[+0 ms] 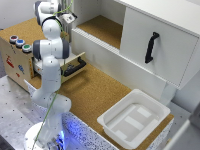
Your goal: Go towards the yellow block and lift it
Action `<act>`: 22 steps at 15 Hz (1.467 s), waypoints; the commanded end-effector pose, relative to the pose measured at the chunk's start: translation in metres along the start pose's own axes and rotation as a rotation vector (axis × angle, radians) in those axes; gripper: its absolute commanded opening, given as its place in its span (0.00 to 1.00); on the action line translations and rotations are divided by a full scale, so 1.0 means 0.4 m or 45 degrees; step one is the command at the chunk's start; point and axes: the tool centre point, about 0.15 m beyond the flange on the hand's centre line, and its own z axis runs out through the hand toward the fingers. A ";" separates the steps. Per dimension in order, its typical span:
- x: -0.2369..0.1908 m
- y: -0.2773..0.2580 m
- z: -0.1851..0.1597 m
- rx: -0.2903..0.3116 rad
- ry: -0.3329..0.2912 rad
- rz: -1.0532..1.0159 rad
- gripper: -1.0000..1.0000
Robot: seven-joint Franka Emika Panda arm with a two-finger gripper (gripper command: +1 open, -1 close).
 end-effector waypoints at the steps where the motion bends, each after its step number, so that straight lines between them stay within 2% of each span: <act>1: -0.011 -0.034 -0.009 0.014 -0.011 0.058 0.00; 8: -0.086 -0.119 -0.081 -0.071 0.054 0.177 0.00; 13: -0.160 -0.171 -0.154 -0.141 0.033 0.239 0.00; 18: -0.346 -0.223 -0.126 -0.114 0.052 0.442 0.00; 22: -0.473 -0.292 -0.079 -0.108 0.112 0.664 0.00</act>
